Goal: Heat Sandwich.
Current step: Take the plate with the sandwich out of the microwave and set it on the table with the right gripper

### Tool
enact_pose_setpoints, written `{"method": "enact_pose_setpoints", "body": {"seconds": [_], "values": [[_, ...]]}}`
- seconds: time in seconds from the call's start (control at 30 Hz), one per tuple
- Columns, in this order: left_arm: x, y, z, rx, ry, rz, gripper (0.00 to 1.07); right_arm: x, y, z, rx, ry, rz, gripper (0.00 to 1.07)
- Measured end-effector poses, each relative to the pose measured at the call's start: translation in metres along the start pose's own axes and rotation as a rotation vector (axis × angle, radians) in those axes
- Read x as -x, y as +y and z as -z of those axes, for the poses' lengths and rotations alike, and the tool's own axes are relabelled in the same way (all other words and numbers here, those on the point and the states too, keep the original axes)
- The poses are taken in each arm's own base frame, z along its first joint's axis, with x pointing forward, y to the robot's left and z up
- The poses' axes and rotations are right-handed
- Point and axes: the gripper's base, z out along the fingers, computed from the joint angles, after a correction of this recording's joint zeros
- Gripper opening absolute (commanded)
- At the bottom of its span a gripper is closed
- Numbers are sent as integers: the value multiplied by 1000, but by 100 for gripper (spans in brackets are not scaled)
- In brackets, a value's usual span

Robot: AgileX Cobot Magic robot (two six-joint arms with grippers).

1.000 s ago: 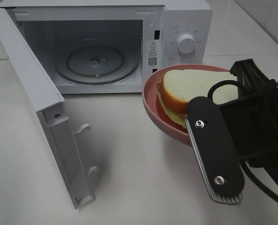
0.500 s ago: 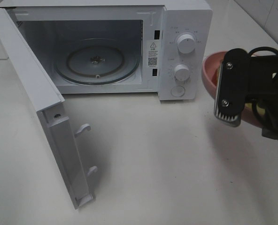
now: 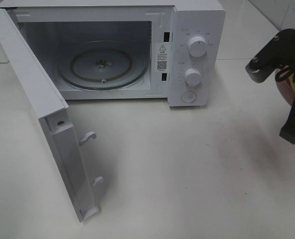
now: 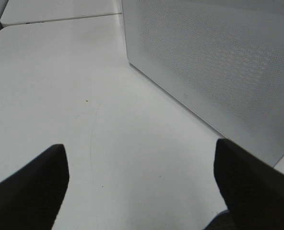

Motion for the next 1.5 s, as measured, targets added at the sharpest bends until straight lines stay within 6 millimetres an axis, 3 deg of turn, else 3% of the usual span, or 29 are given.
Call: {"method": "enact_pose_setpoints", "body": {"seconds": [0.2,0.63,0.87,1.23,1.5], "values": [[0,0,0,0,0,0,76,13,-17,-15,8,56,-116,0],[0,0,0,0,0,0,76,39,-55,-74,78,167,-308,0],[0,0,0,0,0,0,76,39,-60,-100,110,223,-366,0],[0,0,0,0,0,0,76,47,-48,-138,183,269,-488,1],[0,0,0,0,0,0,76,49,-48,-140,187,259,-510,13]]}}
